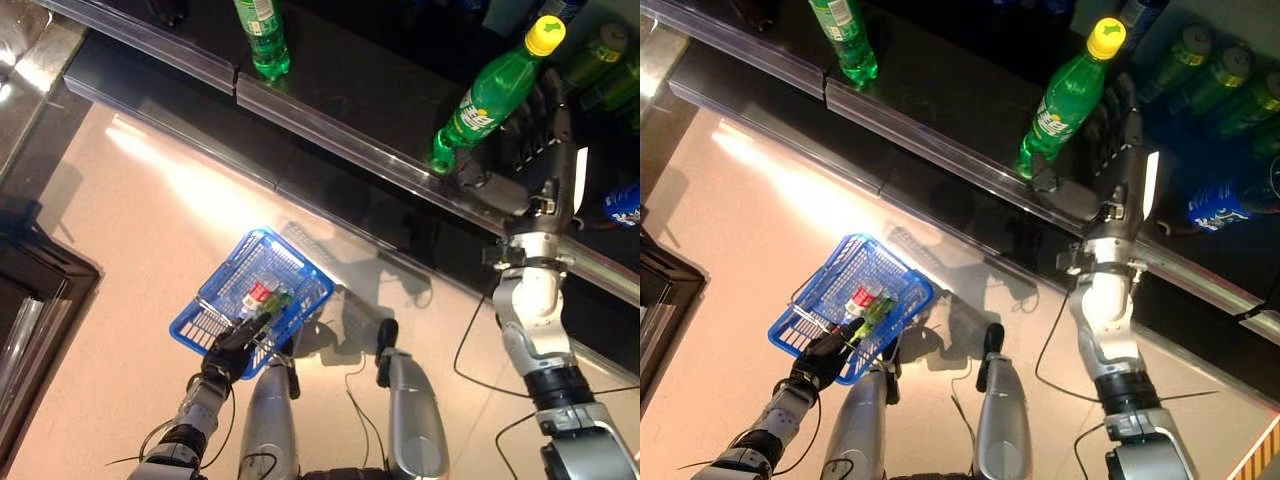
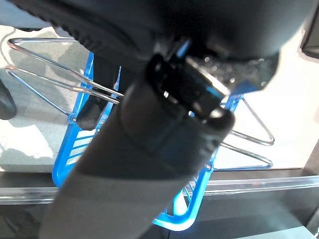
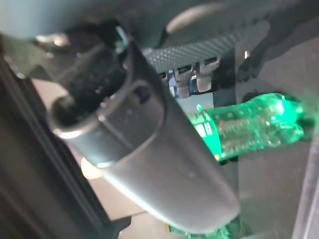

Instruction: Pick up the drink and place into the basket.

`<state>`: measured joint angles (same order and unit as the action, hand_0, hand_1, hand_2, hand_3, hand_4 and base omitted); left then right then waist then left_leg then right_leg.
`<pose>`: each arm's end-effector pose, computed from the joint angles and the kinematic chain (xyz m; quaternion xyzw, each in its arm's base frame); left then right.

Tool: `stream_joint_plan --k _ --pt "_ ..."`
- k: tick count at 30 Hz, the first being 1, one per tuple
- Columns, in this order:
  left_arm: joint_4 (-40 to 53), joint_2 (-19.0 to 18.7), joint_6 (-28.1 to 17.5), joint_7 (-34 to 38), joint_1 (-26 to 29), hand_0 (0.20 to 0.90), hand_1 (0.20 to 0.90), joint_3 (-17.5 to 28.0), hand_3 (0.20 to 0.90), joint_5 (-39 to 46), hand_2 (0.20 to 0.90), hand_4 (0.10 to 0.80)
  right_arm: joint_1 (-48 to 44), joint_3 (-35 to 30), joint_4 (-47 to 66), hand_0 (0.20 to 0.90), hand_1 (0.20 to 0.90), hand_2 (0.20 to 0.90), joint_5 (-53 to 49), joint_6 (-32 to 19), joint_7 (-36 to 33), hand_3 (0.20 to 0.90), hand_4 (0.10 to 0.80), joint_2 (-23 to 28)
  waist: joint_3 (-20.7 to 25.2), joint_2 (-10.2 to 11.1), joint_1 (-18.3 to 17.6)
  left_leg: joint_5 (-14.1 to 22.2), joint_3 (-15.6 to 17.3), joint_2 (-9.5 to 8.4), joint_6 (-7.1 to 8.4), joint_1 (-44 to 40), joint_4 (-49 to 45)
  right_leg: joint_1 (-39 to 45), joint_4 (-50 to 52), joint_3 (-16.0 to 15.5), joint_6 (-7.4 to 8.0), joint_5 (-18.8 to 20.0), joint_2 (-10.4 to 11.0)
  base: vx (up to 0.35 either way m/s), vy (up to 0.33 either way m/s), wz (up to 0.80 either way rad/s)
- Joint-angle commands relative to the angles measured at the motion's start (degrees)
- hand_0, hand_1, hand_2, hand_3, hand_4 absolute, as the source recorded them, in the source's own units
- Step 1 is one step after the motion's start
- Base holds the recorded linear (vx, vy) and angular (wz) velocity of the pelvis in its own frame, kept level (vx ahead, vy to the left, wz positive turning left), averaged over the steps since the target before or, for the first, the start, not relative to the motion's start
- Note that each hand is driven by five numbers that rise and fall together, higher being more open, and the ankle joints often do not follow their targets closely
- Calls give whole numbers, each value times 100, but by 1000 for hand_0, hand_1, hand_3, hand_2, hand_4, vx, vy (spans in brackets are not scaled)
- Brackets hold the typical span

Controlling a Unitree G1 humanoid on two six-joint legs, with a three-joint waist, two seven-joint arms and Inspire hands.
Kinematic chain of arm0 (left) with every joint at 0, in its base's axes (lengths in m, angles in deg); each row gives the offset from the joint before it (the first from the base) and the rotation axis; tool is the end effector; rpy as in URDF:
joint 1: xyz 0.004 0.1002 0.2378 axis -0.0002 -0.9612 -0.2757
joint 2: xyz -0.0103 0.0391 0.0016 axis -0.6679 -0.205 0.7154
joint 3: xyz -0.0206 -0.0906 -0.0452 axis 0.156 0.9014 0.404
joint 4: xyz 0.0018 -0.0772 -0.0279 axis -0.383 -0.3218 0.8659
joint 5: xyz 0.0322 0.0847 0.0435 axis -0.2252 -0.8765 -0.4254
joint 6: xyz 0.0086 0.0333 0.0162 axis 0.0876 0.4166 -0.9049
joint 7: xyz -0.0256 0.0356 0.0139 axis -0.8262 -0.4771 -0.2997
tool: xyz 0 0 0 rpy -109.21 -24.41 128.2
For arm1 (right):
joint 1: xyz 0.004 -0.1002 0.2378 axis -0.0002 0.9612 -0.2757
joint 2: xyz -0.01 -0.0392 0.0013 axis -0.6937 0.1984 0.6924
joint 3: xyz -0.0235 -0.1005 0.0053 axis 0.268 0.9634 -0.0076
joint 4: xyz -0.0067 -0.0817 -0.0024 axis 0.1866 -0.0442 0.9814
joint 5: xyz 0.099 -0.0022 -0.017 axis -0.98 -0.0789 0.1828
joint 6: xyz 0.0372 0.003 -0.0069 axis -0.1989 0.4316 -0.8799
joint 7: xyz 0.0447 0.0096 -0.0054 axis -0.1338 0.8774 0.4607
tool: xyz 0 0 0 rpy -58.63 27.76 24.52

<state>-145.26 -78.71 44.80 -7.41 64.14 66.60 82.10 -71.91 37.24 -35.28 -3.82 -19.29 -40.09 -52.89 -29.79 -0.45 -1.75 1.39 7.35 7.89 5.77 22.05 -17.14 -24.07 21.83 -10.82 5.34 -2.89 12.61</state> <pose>0.2007 0.2324 -0.0561 -0.3837 0.2342 0.1182 0.8854 0.2748 -0.2293 0.1481 0.0080 -0.3206 -0.1010 0.9418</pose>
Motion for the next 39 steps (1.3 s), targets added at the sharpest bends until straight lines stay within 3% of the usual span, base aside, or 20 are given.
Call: stream_joint_plan --k 1,16,27,28,30,39 --pt "472 -86 60 -630 -414 300 300 -151 200 18 300 100 -721 -592 156 900 900 900 -475 -356 157 900 800 473 231 -57 119 -89 247 -59 -289 -71 0 95 38 18 141 45 47 0 0 0" --pt "451 -231 159 -657 -335 300 300 -329 200 -66 300 100 -1780 -230 -1090 900 900 900 -723 241 204 900 800 1083 210 -94 339 -80 153 -110 -333 -67 16 112 42 -65 159 69 70 4 -3 3" --pt "433 -283 156 -697 -272 300 300 -462 200 -114 300 100 -2345 123 -1316 900 900 900 -734 615 374 900 800 1192 176 -102 422 -81 117 -145 -358 -67 70 101 8 -99 176 92 66 -2 -3 1" --pt "423 -287 156 -705 -268 300 300 -466 200 -112 300 100 -2368 147 -1343 860 860 860 -757 618 401 853 753 1201 176 -102 426 -84 116 -144 -357 -66 72 103 5 -104 176 93 68 0 0 0" --pt "429 -298 159 -727 -272 300 300 -477 200 -126 300 100 -2475 218 -1418 300 300 300 -806 621 564 200 100 1212 172 -107 454 -94 106 -147 -355 -66 80 117 -4 -127 170 92 66 0 0 0" --pt "401 -299 159 -719 -192 300 300 -525 200 -143 300 100 -2614 345 -1293 300 300 300 -682 684 610 200 100 1158 150 -110 462 -86 106 -159 -363 -60 91 96 10 -151 173 78 84 -5 0 1"
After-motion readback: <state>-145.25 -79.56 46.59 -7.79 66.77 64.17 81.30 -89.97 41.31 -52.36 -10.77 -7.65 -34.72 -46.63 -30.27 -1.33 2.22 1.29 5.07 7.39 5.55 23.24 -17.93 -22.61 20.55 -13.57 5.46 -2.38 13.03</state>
